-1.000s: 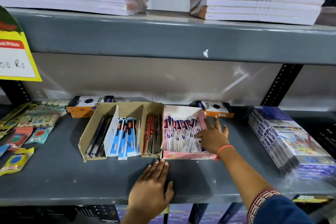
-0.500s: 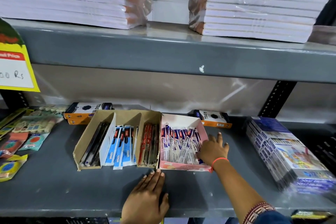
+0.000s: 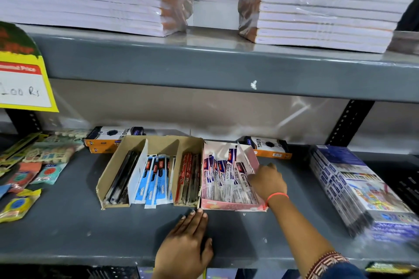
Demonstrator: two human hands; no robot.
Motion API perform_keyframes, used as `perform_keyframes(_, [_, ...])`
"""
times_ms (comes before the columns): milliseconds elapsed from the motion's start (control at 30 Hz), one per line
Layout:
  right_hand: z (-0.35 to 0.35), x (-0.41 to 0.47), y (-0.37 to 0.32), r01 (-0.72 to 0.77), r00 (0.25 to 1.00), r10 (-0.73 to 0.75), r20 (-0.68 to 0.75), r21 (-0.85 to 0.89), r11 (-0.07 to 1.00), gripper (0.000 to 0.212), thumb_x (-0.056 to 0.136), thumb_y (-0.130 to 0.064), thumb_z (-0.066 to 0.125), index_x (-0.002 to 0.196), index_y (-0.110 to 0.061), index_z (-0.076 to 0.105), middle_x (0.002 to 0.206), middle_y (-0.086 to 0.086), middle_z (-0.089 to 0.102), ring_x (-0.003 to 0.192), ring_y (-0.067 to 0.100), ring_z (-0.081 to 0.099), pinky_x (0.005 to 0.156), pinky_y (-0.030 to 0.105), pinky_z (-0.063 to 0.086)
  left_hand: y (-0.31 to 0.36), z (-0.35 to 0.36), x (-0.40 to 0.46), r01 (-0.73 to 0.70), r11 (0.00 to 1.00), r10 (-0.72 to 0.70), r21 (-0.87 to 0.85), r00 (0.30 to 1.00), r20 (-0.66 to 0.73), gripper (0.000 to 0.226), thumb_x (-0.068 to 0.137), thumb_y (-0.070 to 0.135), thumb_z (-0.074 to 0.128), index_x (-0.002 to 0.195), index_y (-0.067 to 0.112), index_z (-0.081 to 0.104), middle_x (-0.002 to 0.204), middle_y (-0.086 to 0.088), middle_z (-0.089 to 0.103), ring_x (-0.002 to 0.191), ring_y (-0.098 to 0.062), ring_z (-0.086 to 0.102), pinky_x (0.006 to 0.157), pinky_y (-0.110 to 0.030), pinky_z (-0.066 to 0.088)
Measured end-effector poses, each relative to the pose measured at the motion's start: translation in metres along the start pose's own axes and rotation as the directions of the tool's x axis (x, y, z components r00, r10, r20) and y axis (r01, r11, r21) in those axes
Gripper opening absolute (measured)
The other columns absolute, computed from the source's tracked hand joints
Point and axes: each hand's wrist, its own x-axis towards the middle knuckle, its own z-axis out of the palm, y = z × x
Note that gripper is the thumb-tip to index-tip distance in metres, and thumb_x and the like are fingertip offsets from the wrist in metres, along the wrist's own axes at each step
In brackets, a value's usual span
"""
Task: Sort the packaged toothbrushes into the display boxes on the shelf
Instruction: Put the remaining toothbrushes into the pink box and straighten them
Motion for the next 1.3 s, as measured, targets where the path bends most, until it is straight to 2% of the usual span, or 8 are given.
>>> perform_keyframes(200, [-0.023,0.012,0.0,0.077,0.988,-0.084,-0.128,-0.062,0.995,0.028,0.086,-0.016,0.045,0.109,-0.006,0.059,0.111,0.018,0.066,0.101,0.038,0.063,0.075,0.034,0.046,0.001,-0.004,-0.001,0.047,0.998,-0.048,0.037,0.998,0.046,0.049,0.069,0.04,0.046,0.1,0.012,0.073,0.105,-0.005,0.072,0.095,-0.018,0.068,0.108,-0.016,0.006])
perform_keyframes(467, [-0.033,0.031,0.01,0.341,0.923,-0.363,-0.129,-0.162,0.926,0.03,0.082,-0.008,0.048,0.105,-0.015,0.066,0.108,0.013,0.07,0.104,0.031,0.061,0.082,0.034,0.049,-0.002,-0.001,-0.002,0.024,0.999,-0.025,0.042,0.999,0.036,0.052,0.054,0.041,0.068,0.098,0.014,0.074,0.103,-0.002,0.072,0.094,-0.016,0.068,0.107,-0.013,-0.006])
perform_keyframes(567, [-0.03,0.041,0.01,0.403,0.902,-0.416,-0.114,-0.116,0.908,0.033,0.081,-0.003,0.05,0.091,-0.021,0.076,0.131,0.003,0.061,0.133,0.027,0.041,0.112,0.037,0.03,-0.003,0.003,0.0,0.01,0.999,-0.01,0.05,1.0,0.003,0.051,0.056,0.041,0.063,0.097,0.013,0.074,0.102,-0.002,0.073,0.093,-0.016,0.068,0.108,-0.015,0.004])
perform_keyframes(667, [-0.024,0.046,0.005,0.47,0.882,-0.47,-0.044,0.006,0.882,0.039,0.081,0.01,0.048,0.088,-0.012,0.079,0.145,0.006,0.047,0.138,0.025,0.035,0.117,0.027,0.022,-0.004,0.007,0.001,-0.023,0.998,0.023,0.052,1.0,0.004,0.05,0.06,0.043,0.057,0.096,0.013,0.074,0.102,-0.002,0.073,0.092,-0.014,0.069,0.091,-0.016,0.042])
perform_keyframes(800, [-0.014,0.045,-0.011,0.382,0.908,-0.41,0.08,0.237,0.893,0.042,0.081,0.017,0.041,0.076,-0.005,0.076,0.124,0.01,0.065,0.111,0.016,0.058,0.09,-0.001,0.031,-0.006,0.008,0.001,-0.048,0.998,0.047,0.047,0.999,0.015,0.057,0.047,0.042,0.078,0.096,0.014,0.074,0.103,-0.002,0.073,0.091,-0.014,0.069,0.071,-0.029,0.056])
perform_keyframes(933, [-0.002,0.05,-0.016,0.32,0.91,-0.365,0.197,0.226,0.92,0.048,0.082,0.013,0.036,0.092,-0.008,0.077,0.113,0.007,0.072,0.101,0.015,0.064,0.093,0.015,0.044,-0.006,0.007,0.002,-0.058,0.997,0.058,0.055,0.998,0.01,0.054,0.05,0.043,0.071,0.096,0.015,0.074,0.103,-0.001,0.073,0.091,-0.013,0.069,0.072,-0.028,0.055])
perform_keyframes(1133, [0.003,0.067,-0.025,0.186,0.917,-0.261,0.3,0.256,0.949,0.023,0.086,-0.009,0.056,0.087,0.011,0.067,0.059,0.01,0.058,0.037,0.006,0.051,0.036,0.009,0.038,-0.006,0.007,0.002,-0.06,0.996,0.059,0.065,0.998,0.015,0.053,0.054,0.043,0.064,0.098,0.014,0.073,0.105,-0.002,0.072,0.093,-0.014,0.068,0.074,-0.029,0.056])
perform_keyframes(1300, [0.01,0.074,-0.028,0.229,0.915,-0.278,0.294,0.188,0.955,0.038,0.084,0.013,0.038,0.082,-0.015,0.065,0.105,0.013,0.058,0.049,0.014,0.049,0.036,0.018,0.038,-0.006,0.006,0.002,-0.053,0.996,0.052,0.077,0.999,0.013,0.054,0.055,0.043,0.064,0.1,0.016,0.073,0.107,0.0,0.071,0.095,-0.014,0.067,0.076,-0.028,0.055])
